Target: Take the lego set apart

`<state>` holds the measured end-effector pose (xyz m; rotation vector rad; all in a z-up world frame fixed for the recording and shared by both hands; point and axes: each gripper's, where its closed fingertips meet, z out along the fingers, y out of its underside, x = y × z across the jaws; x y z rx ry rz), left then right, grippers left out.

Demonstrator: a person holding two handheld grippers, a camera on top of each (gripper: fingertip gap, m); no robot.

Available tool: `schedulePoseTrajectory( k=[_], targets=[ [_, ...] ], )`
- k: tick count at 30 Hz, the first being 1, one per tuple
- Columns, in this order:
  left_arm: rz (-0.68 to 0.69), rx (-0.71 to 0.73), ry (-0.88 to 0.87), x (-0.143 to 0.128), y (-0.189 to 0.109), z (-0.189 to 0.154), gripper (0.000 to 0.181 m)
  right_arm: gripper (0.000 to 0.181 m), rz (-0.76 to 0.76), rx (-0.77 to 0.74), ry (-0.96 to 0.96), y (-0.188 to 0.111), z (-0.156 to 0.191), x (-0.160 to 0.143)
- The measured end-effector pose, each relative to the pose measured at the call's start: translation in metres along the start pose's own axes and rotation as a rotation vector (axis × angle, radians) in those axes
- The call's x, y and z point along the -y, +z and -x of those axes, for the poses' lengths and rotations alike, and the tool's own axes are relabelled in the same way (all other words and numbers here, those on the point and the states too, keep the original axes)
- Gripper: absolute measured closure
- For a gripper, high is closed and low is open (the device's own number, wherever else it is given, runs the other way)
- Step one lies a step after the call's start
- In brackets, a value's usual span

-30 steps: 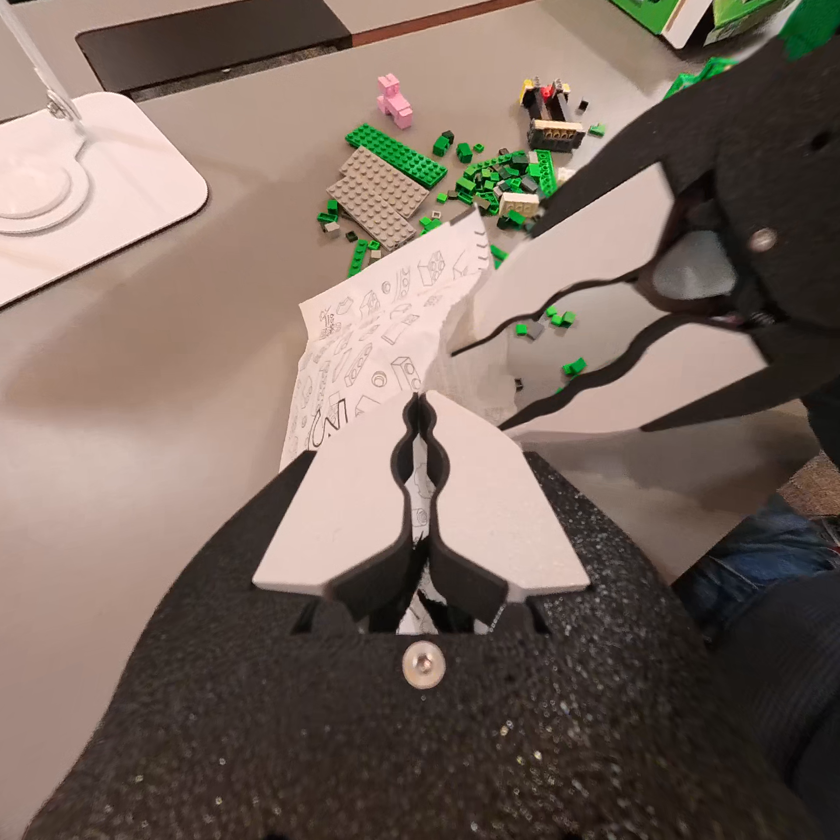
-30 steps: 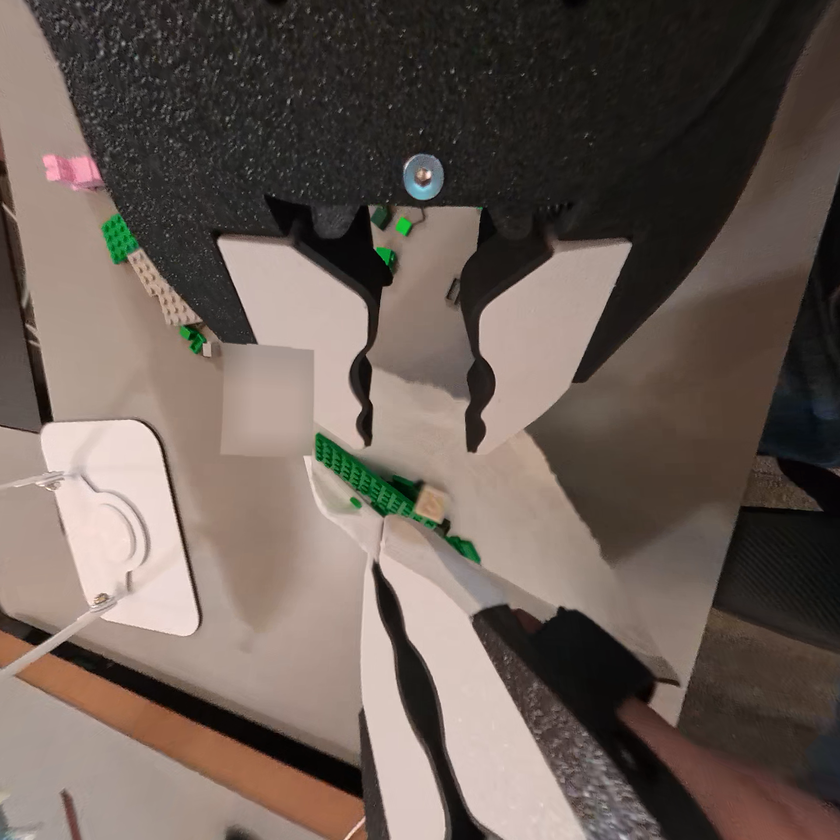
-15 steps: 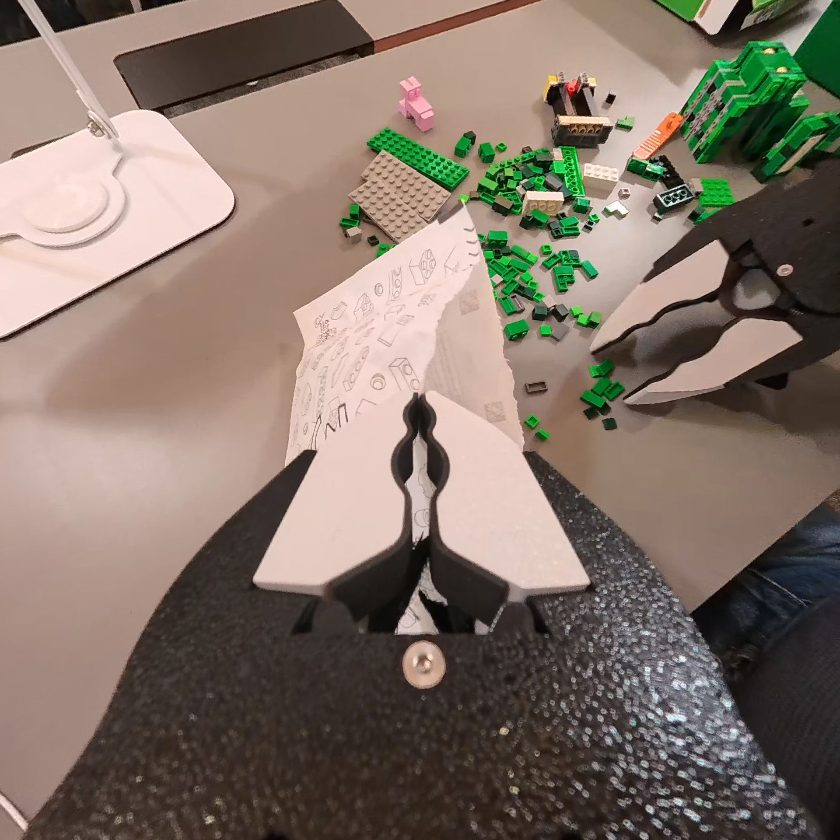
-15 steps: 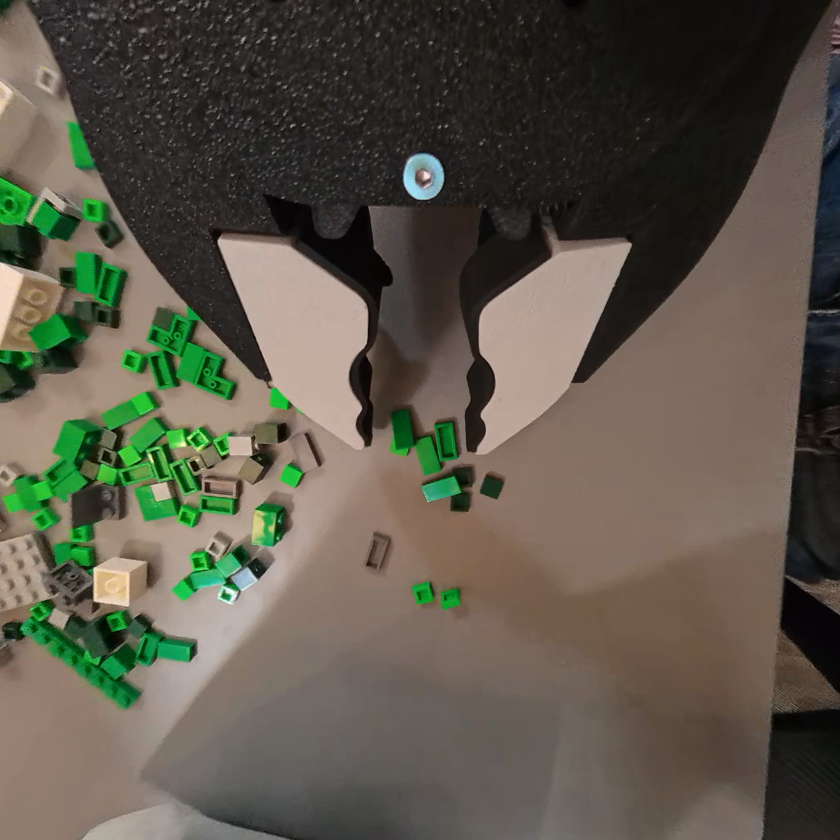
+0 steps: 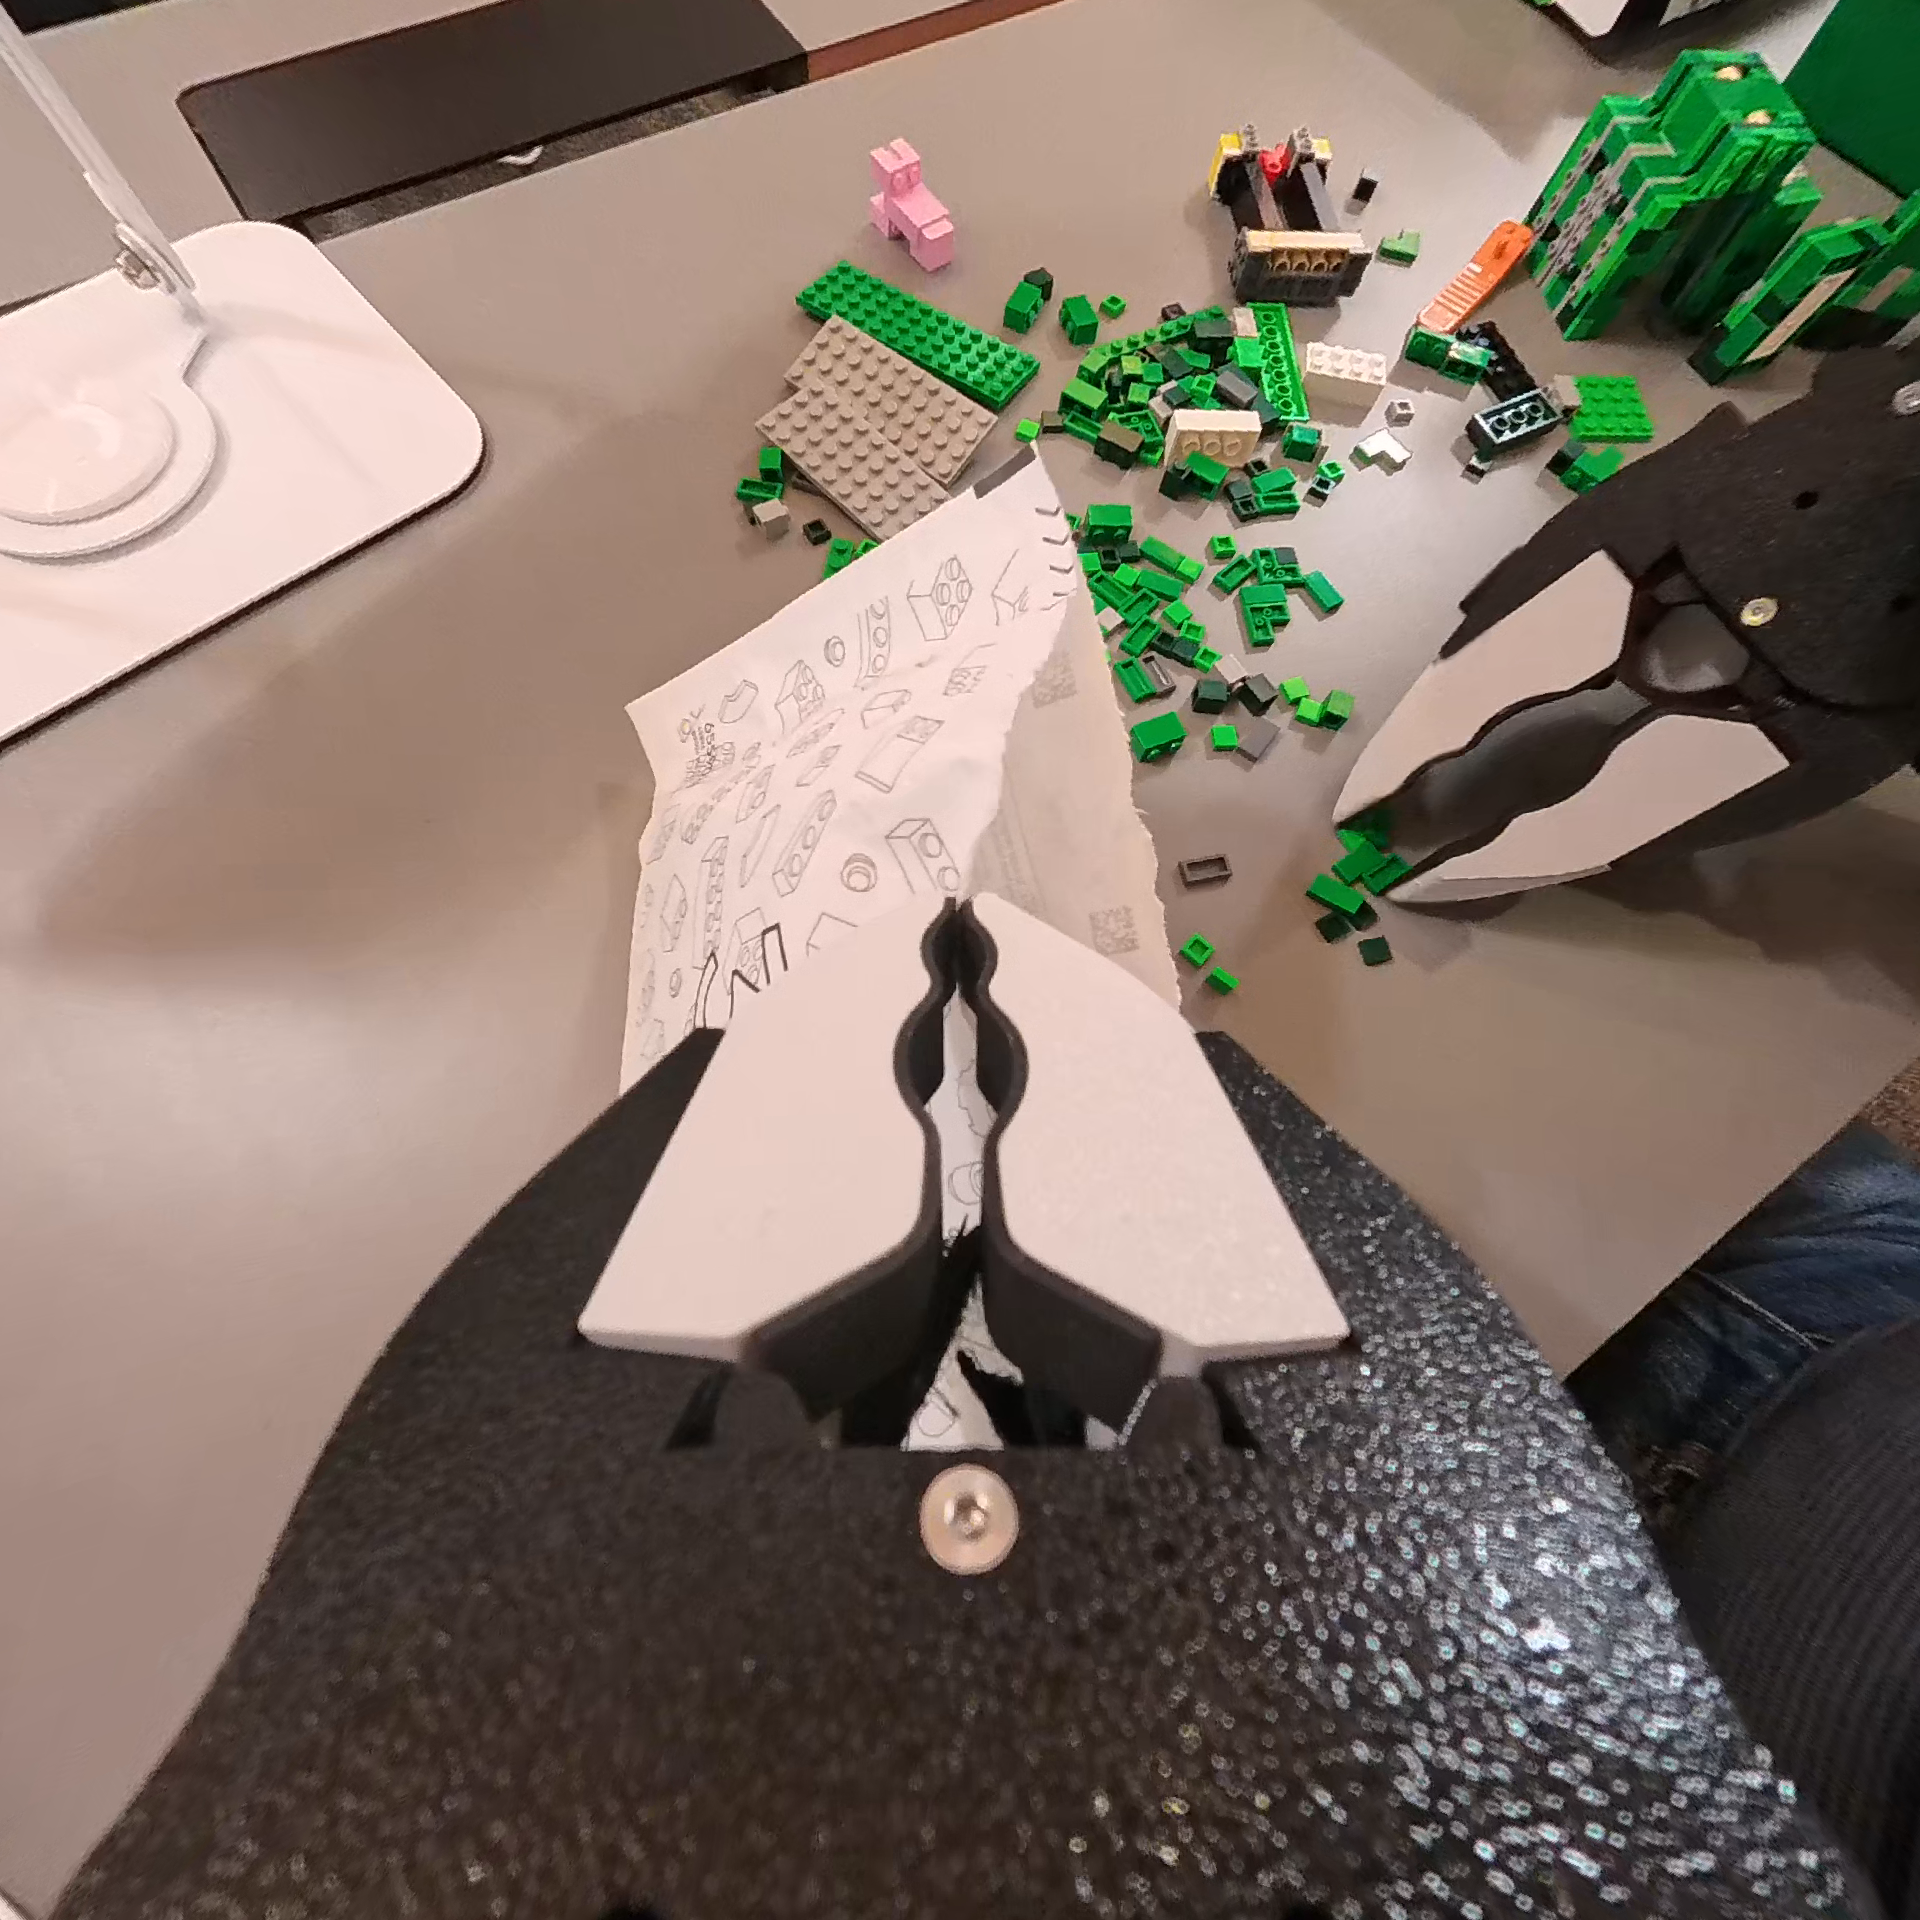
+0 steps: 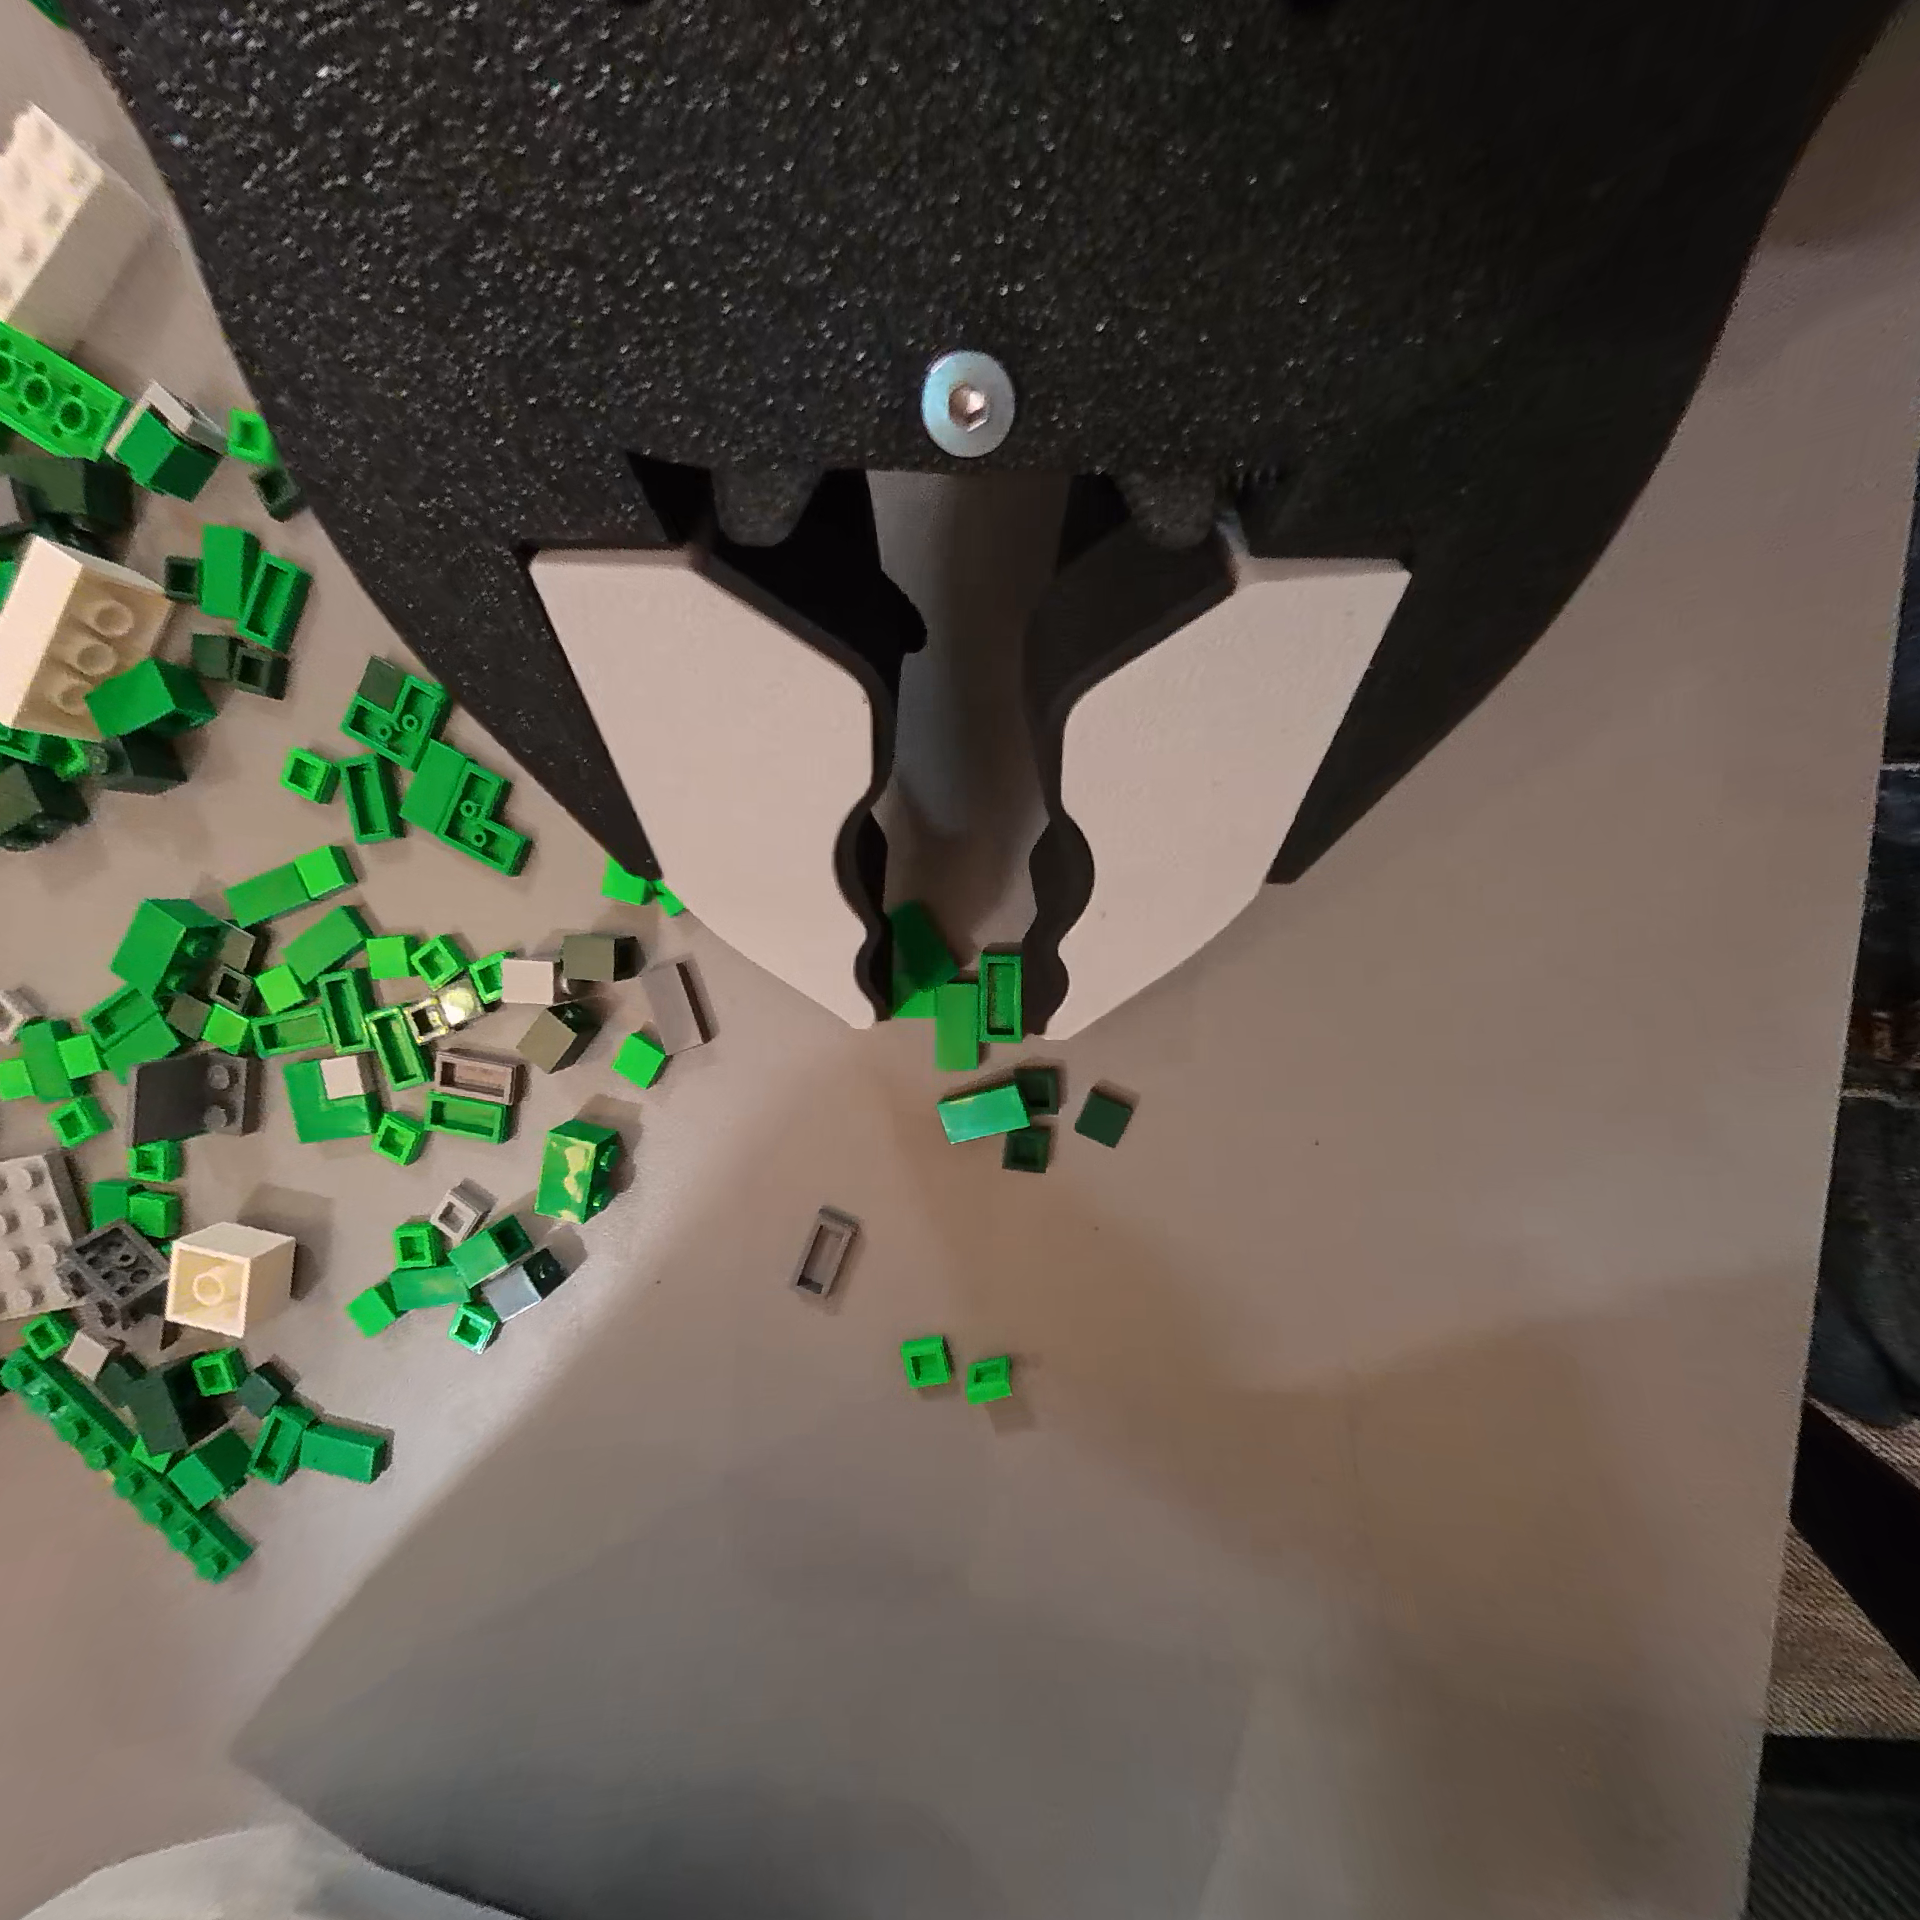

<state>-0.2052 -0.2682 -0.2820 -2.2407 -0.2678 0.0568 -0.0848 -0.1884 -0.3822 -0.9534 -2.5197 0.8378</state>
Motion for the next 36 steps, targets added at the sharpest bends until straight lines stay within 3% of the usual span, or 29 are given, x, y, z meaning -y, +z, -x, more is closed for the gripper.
schedulePoseTrajectory(
  k=[8,16,28,36],
  targets=[
    [0.001,-0.001,0.008,0.001,0.0,-0.002,0.181,0.168,-0.076,-0.059,-0.063,-0.022,-0.013,0.038],
    [0.002,-0.019,0.017,0.001,0.0,-0.006,0.181,0.148,0.11,0.021,-0.032,-0.002,-0.004,0.003],
    [0.012,-0.03,0.029,0.0,0.002,-0.01,0.181,0.158,0.104,0.05,-0.056,0.004,-0.005,0.004],
    [0.015,-0.032,0.032,0.0,0.002,-0.011,0.181,0.164,0.088,0.009,-0.092,-0.008,-0.012,0.023]
  ],
)
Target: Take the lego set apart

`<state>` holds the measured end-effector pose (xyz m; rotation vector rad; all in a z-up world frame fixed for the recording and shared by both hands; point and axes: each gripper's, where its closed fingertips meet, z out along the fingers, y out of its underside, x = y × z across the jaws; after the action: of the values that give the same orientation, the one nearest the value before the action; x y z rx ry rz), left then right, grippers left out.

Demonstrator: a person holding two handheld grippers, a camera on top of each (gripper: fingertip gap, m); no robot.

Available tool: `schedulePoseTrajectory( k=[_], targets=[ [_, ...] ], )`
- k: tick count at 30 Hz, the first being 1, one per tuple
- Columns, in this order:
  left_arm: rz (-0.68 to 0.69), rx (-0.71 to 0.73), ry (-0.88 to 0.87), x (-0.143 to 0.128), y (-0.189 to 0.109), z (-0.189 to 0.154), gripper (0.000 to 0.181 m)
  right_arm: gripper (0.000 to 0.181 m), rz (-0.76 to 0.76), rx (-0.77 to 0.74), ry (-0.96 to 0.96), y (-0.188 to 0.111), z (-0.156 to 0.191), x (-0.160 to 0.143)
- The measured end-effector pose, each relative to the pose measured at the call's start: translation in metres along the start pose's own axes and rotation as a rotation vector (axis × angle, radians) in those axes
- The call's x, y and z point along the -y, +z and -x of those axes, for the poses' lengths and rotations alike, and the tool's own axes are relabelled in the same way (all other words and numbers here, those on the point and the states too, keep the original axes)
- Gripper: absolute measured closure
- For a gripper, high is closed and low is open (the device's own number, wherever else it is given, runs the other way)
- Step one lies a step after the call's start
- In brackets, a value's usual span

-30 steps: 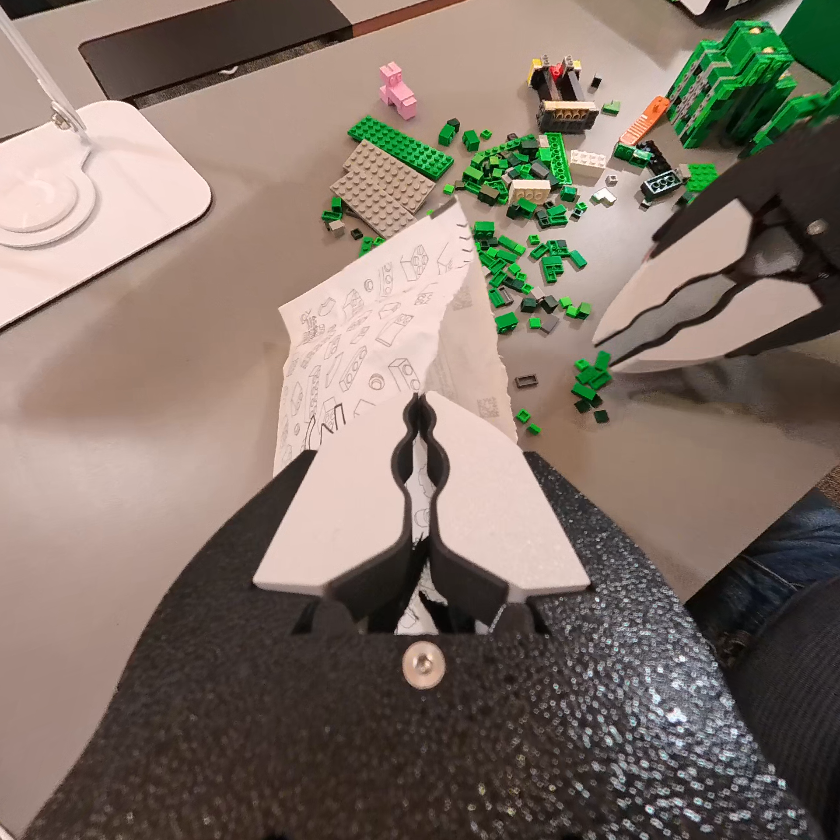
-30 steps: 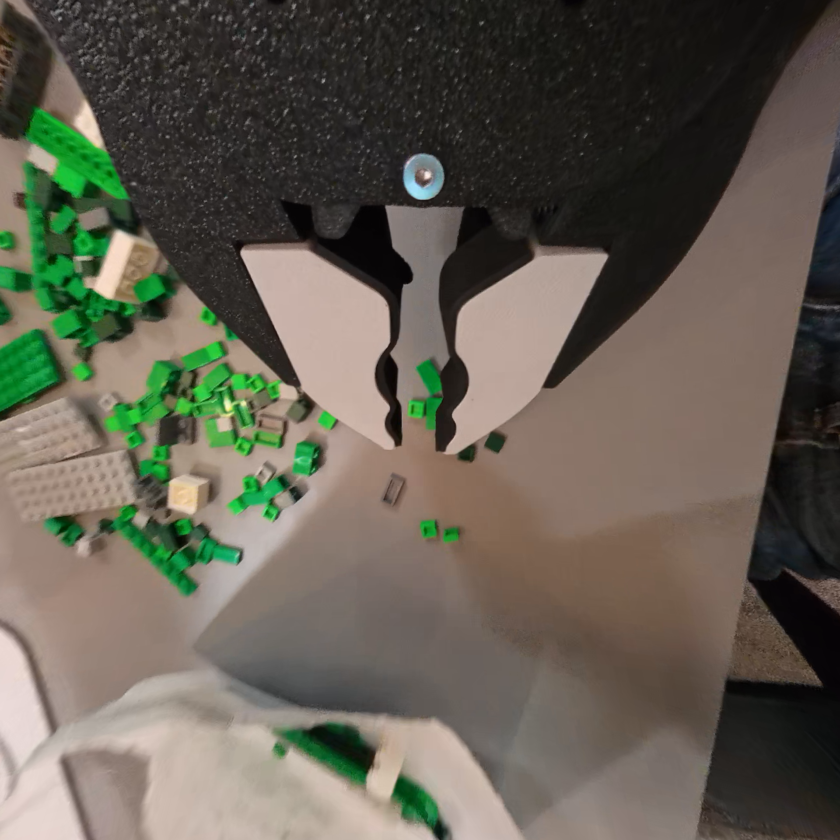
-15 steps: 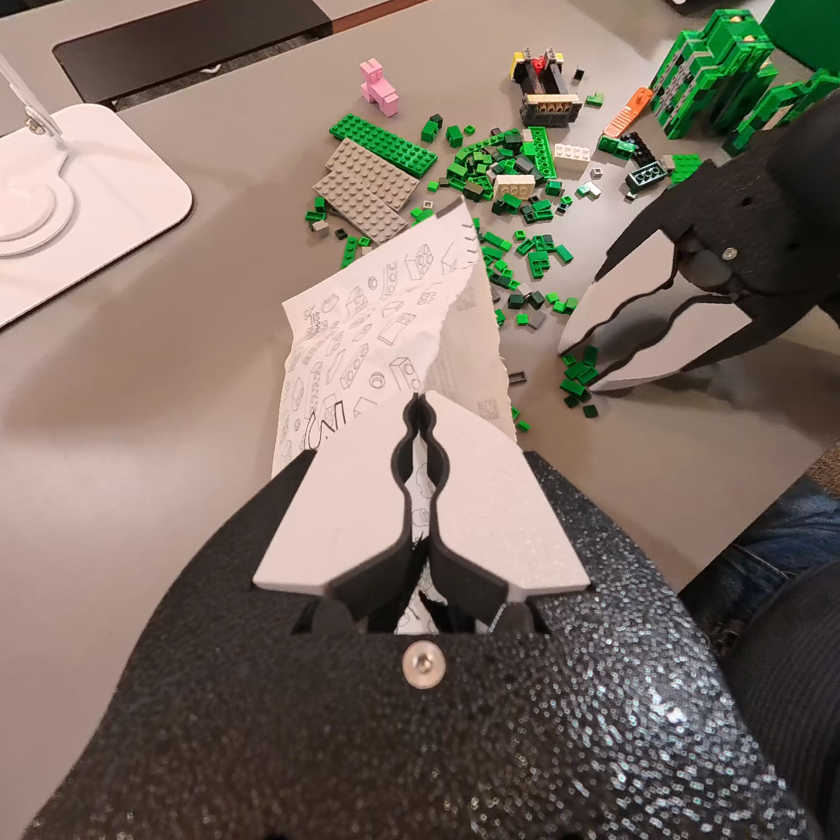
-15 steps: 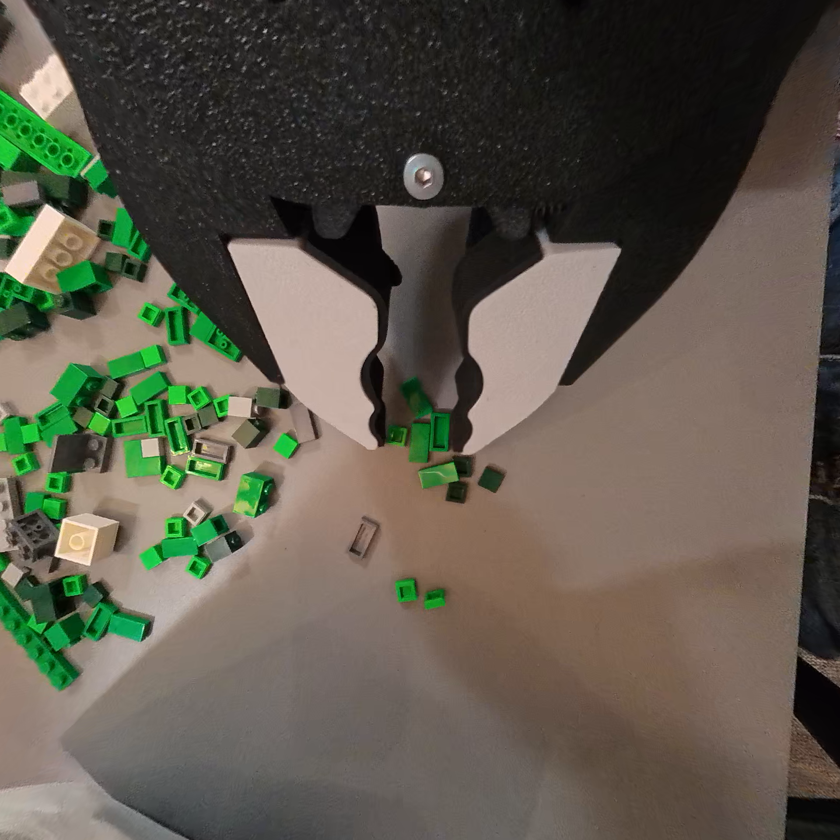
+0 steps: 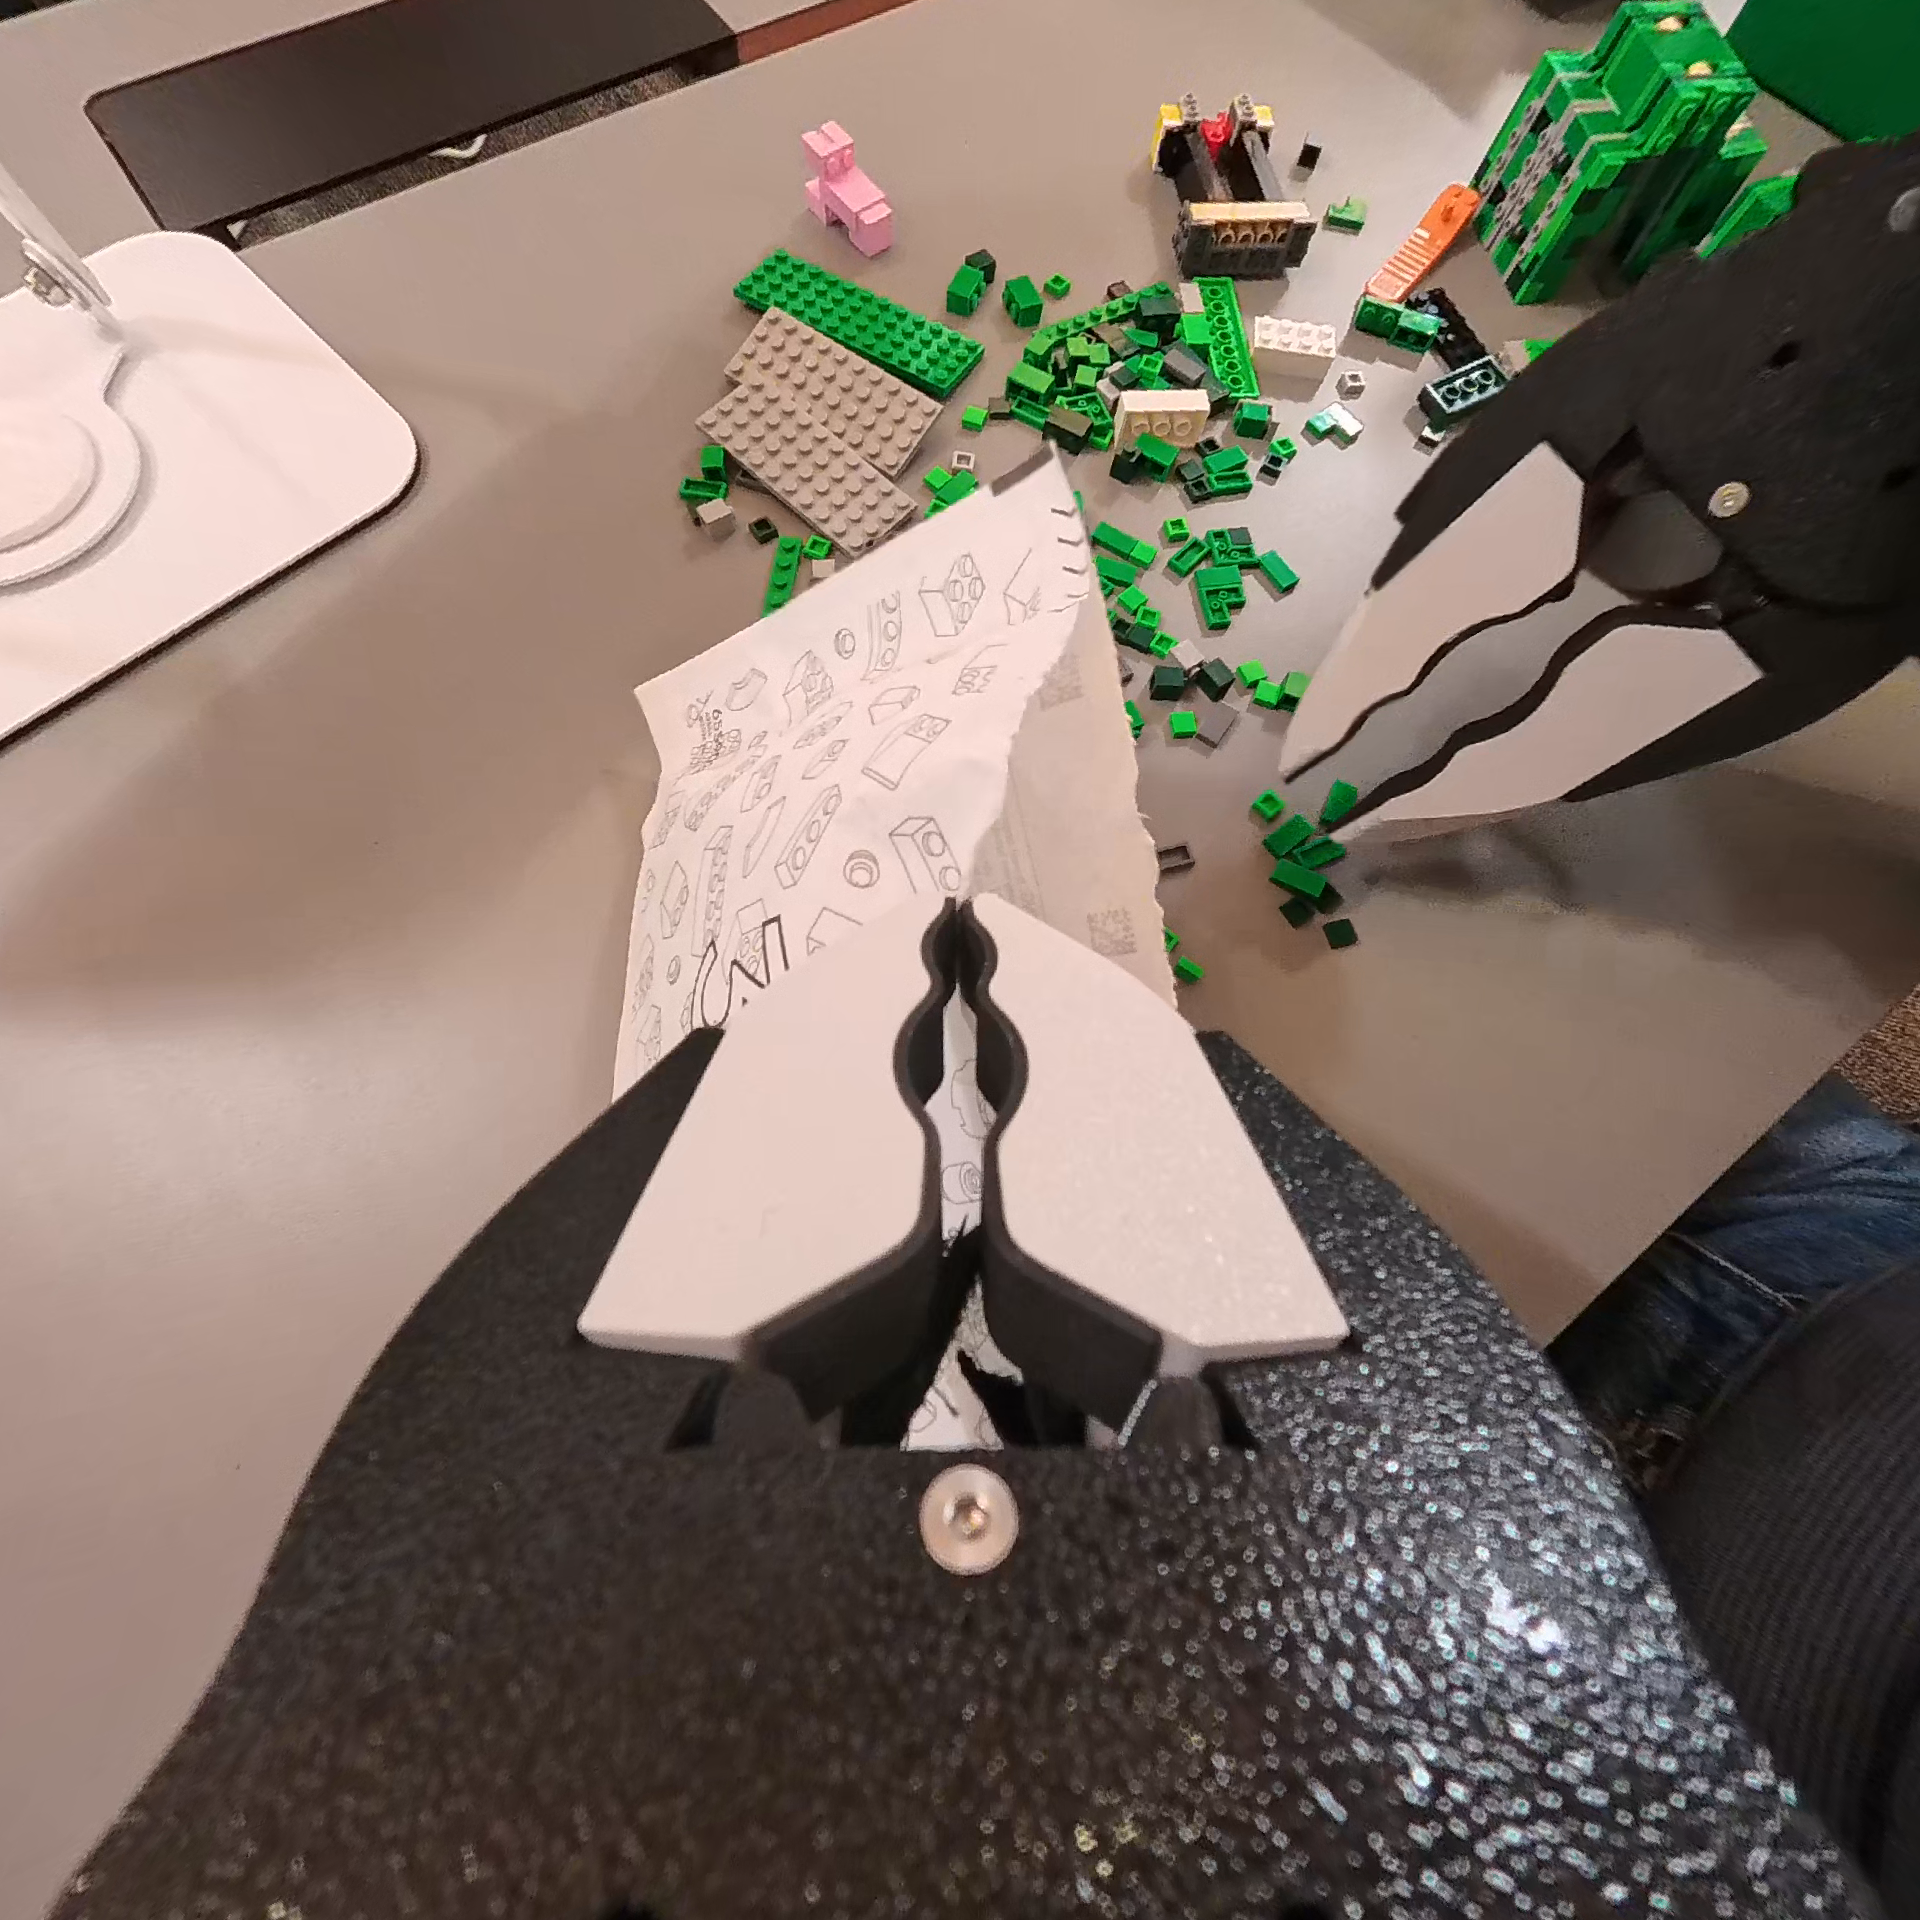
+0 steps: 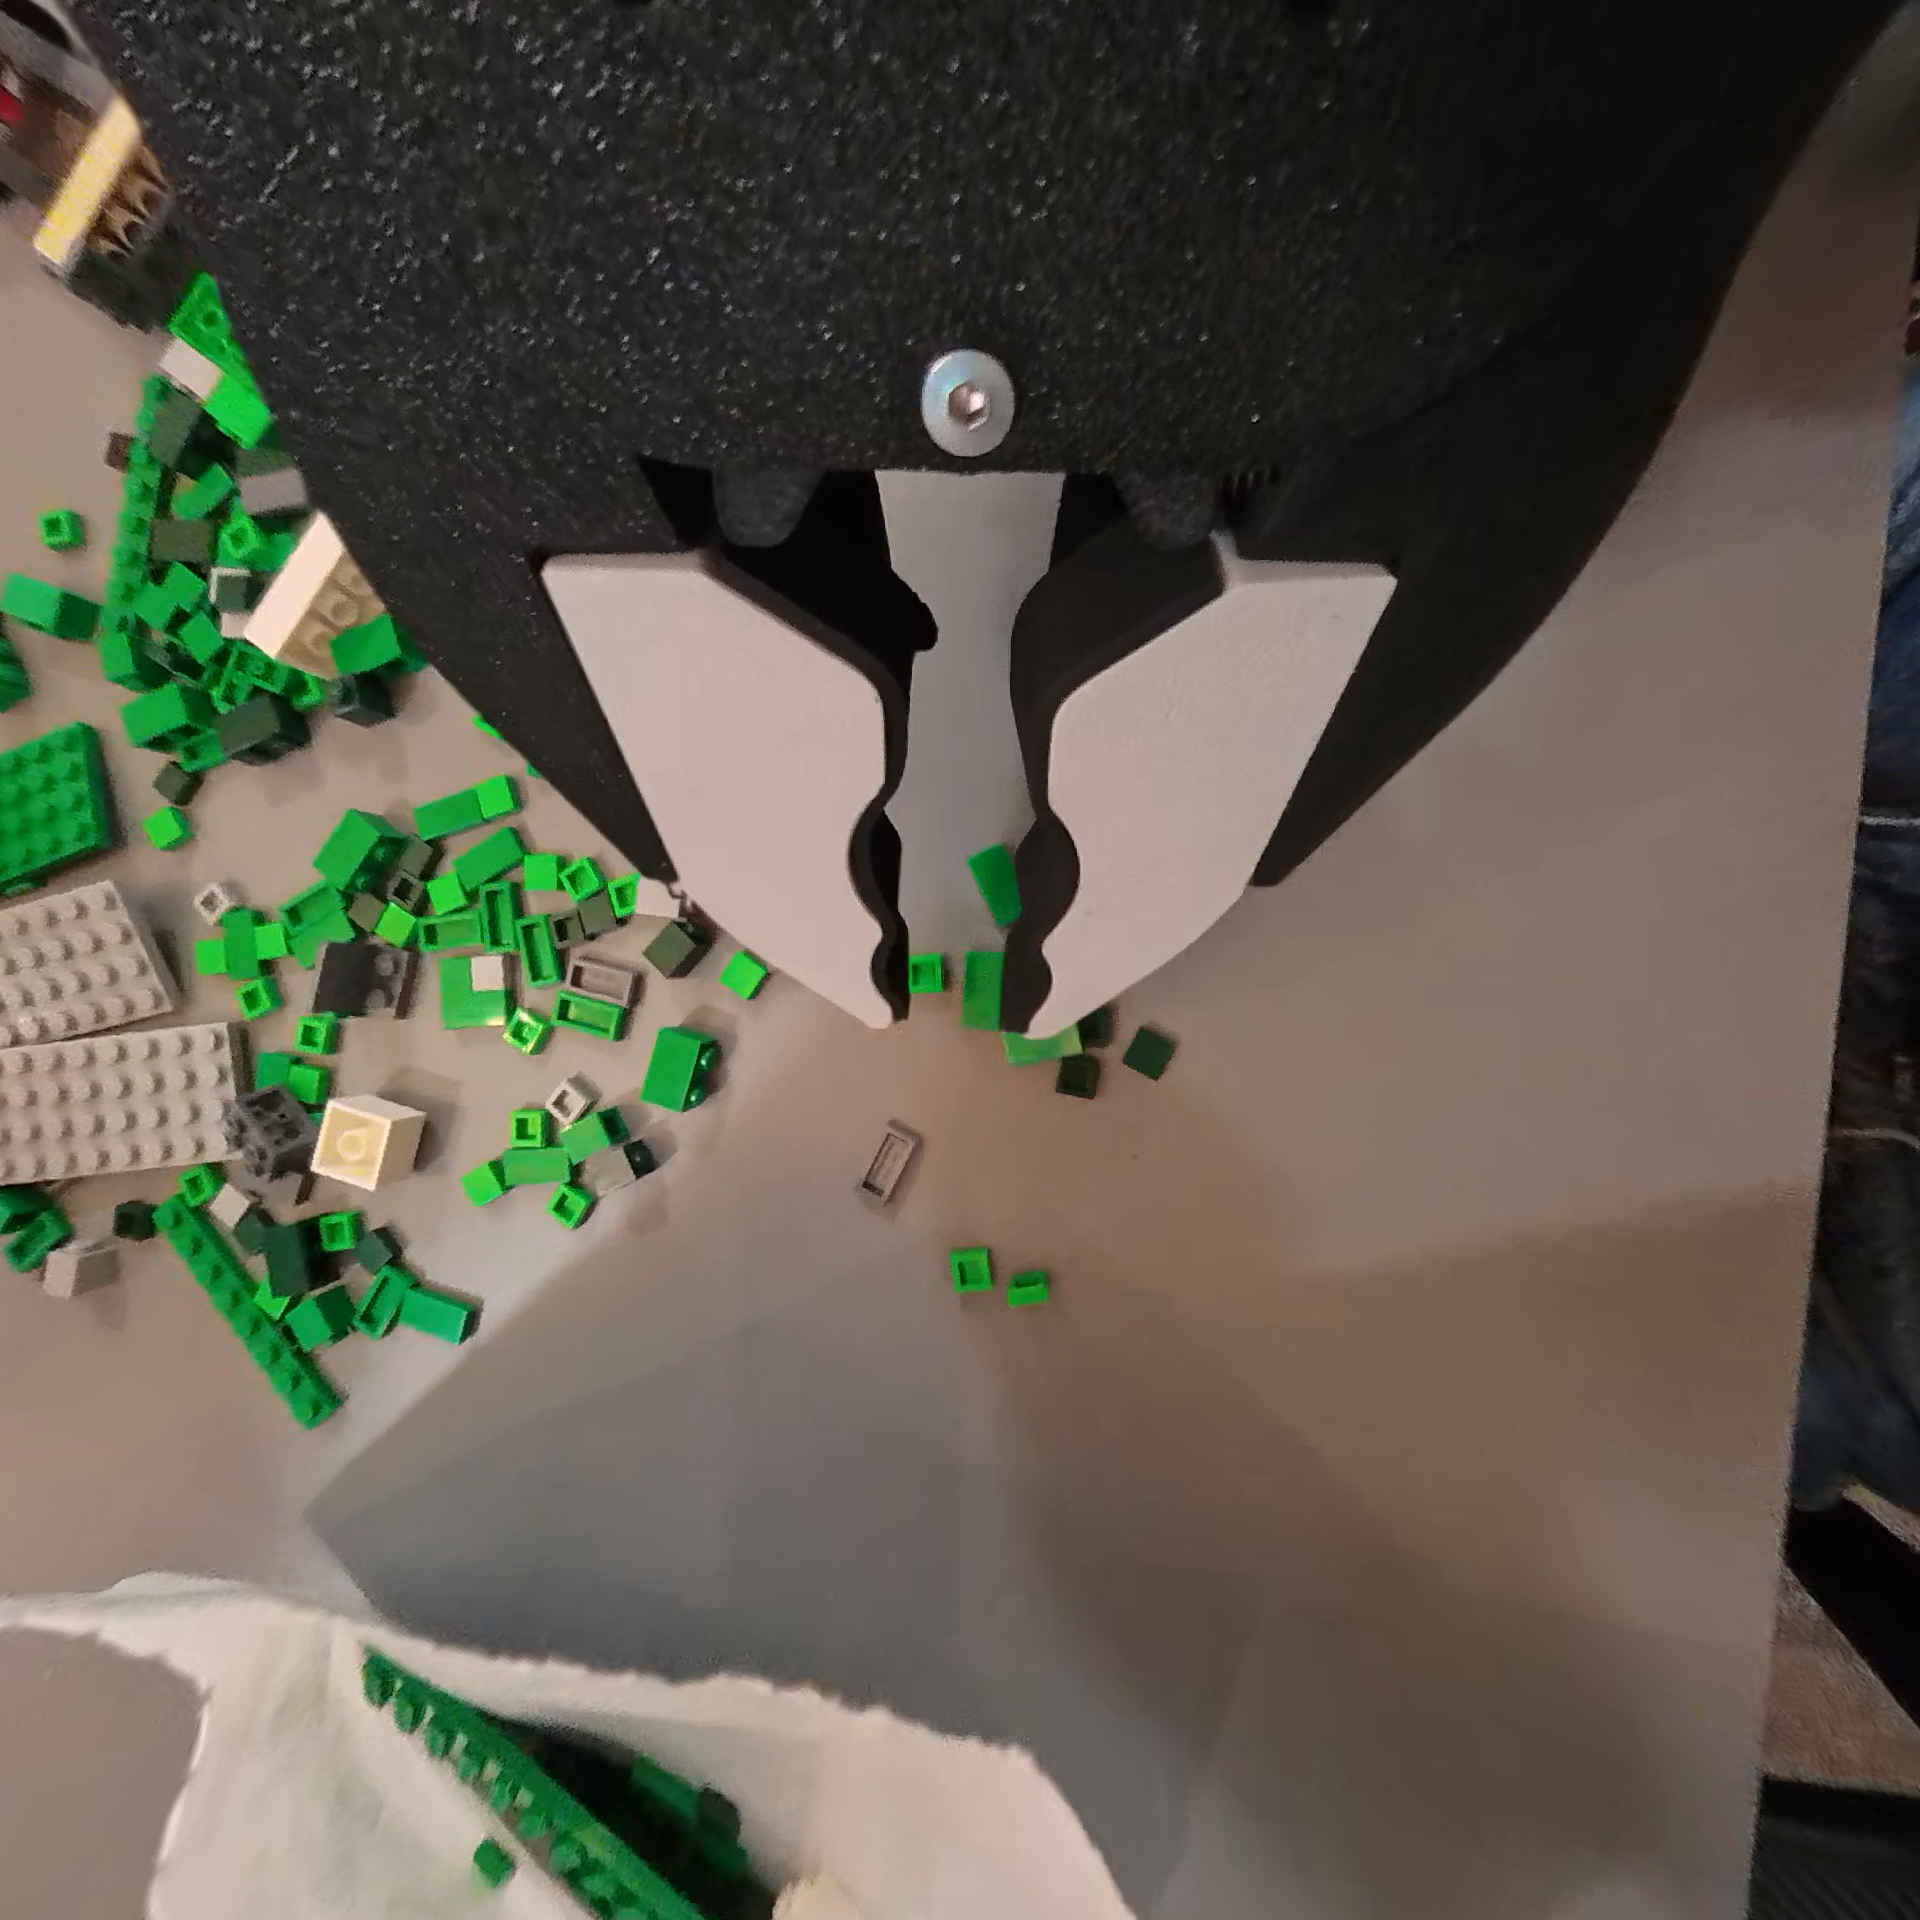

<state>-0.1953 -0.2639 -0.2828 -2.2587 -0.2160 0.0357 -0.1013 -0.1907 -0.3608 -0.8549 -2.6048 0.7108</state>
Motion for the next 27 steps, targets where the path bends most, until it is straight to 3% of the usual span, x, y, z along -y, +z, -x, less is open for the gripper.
schedulePoseTrajectory(
  k=[6,19,27],
  targets=[
    [0.002,-0.008,0.005,0.0,0.0,-0.002,0.181,0.158,0.096,0.065,0.021,0.012,0.01,-0.016],
    [0.015,-0.025,0.015,-0.002,0.003,-0.006,0.181,0.157,0.203,0.084,-0.114,0.015,0.012,-0.016],
    [0.02,-0.035,0.017,-0.002,0.003,-0.007,0.181,0.148,0.34,0.032,-0.134,0.011,-0.003,-0.023]
  ],
)
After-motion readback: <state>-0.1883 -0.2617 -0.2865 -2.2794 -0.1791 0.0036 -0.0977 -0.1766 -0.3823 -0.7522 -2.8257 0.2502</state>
